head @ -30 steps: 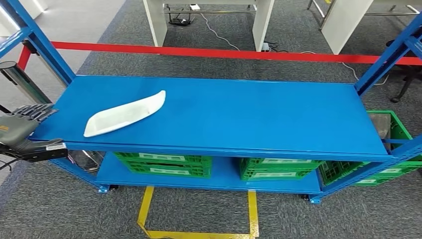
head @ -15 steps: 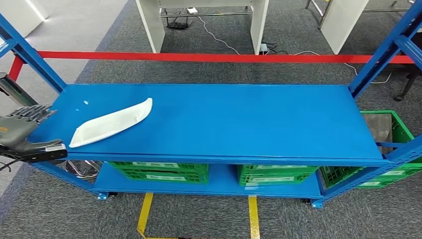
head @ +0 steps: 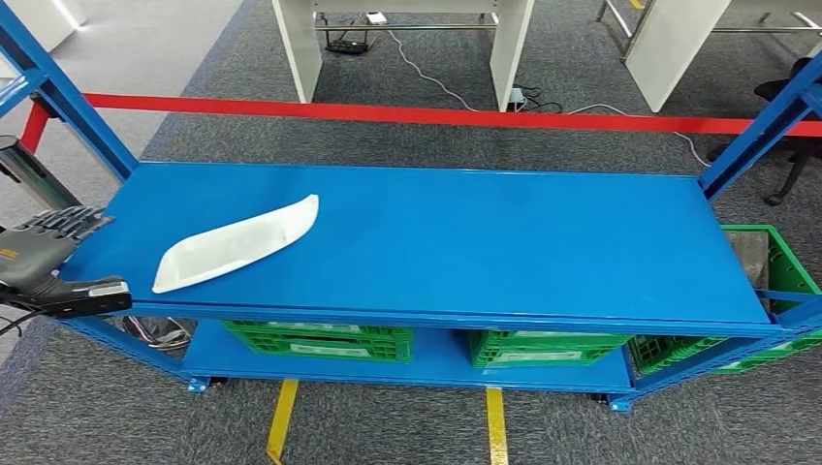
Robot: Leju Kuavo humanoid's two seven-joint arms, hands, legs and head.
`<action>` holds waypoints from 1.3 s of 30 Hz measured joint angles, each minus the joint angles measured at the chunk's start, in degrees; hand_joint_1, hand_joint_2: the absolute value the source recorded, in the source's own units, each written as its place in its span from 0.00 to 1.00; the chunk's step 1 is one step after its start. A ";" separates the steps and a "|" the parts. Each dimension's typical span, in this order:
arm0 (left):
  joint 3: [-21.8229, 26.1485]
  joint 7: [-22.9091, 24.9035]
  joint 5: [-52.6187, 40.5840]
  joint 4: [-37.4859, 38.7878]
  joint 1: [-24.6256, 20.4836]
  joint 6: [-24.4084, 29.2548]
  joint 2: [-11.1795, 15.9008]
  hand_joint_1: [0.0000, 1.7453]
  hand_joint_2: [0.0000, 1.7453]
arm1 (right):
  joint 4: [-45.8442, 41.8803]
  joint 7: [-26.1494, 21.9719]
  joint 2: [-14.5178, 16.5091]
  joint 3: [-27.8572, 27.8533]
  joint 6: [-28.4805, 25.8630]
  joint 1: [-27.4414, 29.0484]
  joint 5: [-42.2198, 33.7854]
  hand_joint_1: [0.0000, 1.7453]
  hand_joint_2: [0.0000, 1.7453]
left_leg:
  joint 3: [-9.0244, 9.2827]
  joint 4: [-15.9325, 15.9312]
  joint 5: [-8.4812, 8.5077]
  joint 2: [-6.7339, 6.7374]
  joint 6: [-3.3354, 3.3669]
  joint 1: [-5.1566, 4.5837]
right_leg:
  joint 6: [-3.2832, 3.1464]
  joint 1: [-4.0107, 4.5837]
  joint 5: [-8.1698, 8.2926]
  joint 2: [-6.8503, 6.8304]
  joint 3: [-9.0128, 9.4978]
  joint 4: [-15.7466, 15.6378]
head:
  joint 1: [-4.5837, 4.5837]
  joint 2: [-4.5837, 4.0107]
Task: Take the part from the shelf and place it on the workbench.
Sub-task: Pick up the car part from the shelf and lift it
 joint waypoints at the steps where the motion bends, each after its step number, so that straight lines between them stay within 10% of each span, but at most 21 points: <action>1: 0.00 -0.30 0.57 0.02 -0.01 -0.23 -0.04 0.00 1.00 | 0.00 -0.03 0.00 0.01 0.00 0.00 -0.01 0.00 0.00 | 0.00 0.02 -0.02 0.00 0.07 -0.02 | 0.29 -0.03 0.01 0.00 0.02 -0.06 | 0.00 0.00; 18: -1.64 -3.47 3.25 1.31 -3.53 -4.38 -3.09 0.00 1.00 | 0.00 -0.08 -0.01 0.27 0.07 -0.30 0.15 0.00 0.00 | 0.11 0.04 0.05 0.01 0.14 0.05 | 0.93 0.01 0.00 0.00 -0.05 0.10 | -0.04 0.00; 39: -11.10 -5.26 2.87 15.41 -17.63 -6.16 -14.08 0.00 1.00 | 0.00 -0.06 -0.32 1.15 0.00 -0.50 -0.03 0.00 0.00 | 0.14 0.05 0.10 0.04 0.16 0.04 | 0.93 0.00 0.02 0.04 -0.02 0.12 | -0.04 0.00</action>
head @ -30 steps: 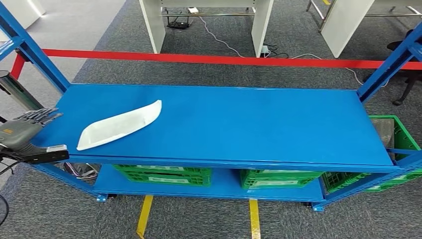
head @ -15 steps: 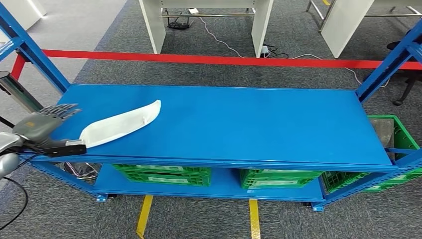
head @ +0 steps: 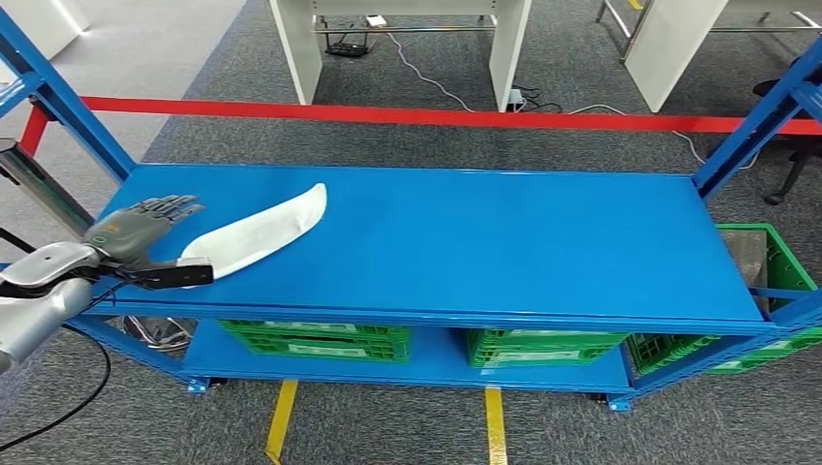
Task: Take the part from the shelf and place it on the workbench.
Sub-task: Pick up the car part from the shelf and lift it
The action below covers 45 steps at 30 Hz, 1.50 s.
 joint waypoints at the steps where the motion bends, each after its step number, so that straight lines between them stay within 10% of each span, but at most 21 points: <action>1: -0.21 -0.01 0.26 0.09 -0.08 -0.30 -0.15 0.00 1.00 | 0.00 0.00 -0.02 0.00 -0.01 0.00 -0.04 0.00 0.00 | 0.00 0.00 0.00 0.00 0.00 0.00 | 0.00 0.00 0.00 0.00 0.00 0.01 | 0.00 0.00; 45: -1.36 -1.00 8.66 -6.76 -0.28 -8.30 4.57 0.00 1.00 | 0.00 -0.19 -0.16 -0.02 -0.01 0.01 -1.25 0.00 0.00 | 0.00 -0.01 0.01 0.00 -0.01 0.01 | -0.01 0.01 -0.01 -0.01 -0.03 0.08 | -0.01 0.00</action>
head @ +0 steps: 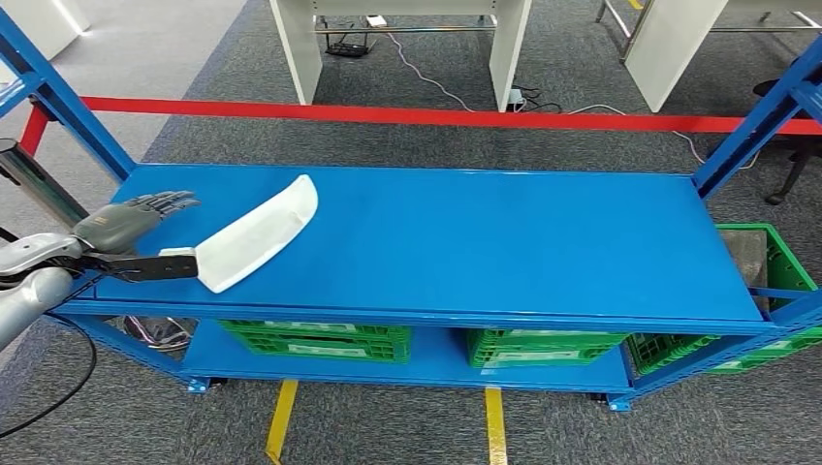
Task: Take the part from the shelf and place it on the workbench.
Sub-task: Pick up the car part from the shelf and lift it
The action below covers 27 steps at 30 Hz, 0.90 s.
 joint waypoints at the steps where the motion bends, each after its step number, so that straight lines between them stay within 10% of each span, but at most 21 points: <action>1: 0.00 -0.08 0.18 -0.08 0.02 -0.14 -0.01 0.00 1.00 | 0.00 0.00 0.00 0.00 0.00 -0.01 -0.01 0.00 0.00 | 0.00 0.00 0.00 0.00 0.00 0.00 | 0.00 0.00 0.00 0.00 0.00 0.00 | 0.00 0.00; 27: -1.30 -2.09 5.70 -4.79 0.82 -4.97 0.03 0.00 1.00 | 0.00 0.01 0.00 0.02 0.00 -0.35 -0.49 0.00 0.00 | 0.00 0.00 0.00 0.00 0.00 0.00 | 0.00 0.00 0.00 0.01 0.00 0.00 | 0.01 0.00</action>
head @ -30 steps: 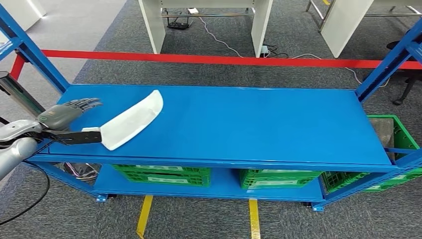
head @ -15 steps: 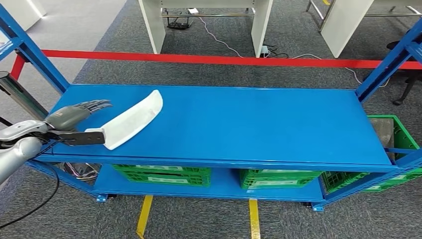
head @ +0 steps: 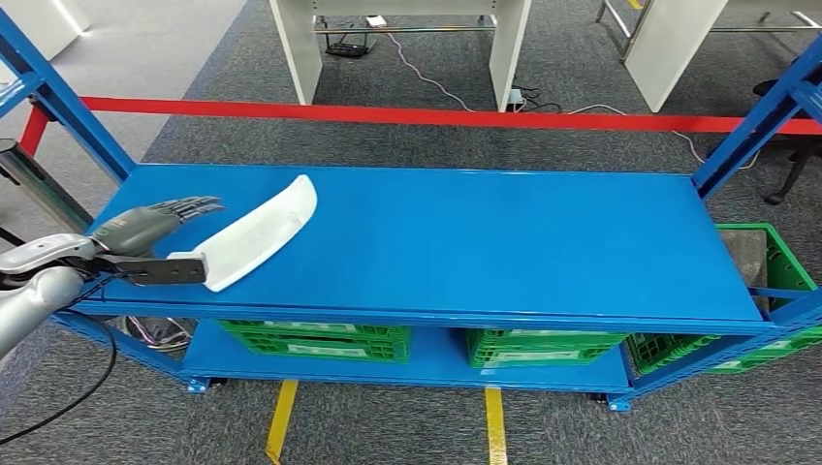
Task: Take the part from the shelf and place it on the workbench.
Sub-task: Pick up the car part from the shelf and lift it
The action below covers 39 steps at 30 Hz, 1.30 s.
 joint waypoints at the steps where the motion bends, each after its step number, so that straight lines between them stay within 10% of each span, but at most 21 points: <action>1: -0.03 0.06 0.19 -0.22 0.15 -0.12 0.24 0.00 1.00 | 0.00 0.01 0.00 0.00 0.00 0.00 0.00 0.00 0.00 | 0.00 0.00 0.00 0.00 0.00 0.00 | 0.00 0.00 0.00 0.00 0.00 0.00 | 0.00 0.00; 39: 1.43 4.53 -1.33 -8.82 10.01 1.82 6.11 0.00 1.00 | -0.01 0.18 -0.02 0.04 -0.01 -0.11 -0.17 0.00 0.00 | 0.00 -0.01 0.00 -0.01 0.00 0.00 | -0.01 0.00 -0.03 -0.02 0.00 0.00 | 0.01 0.00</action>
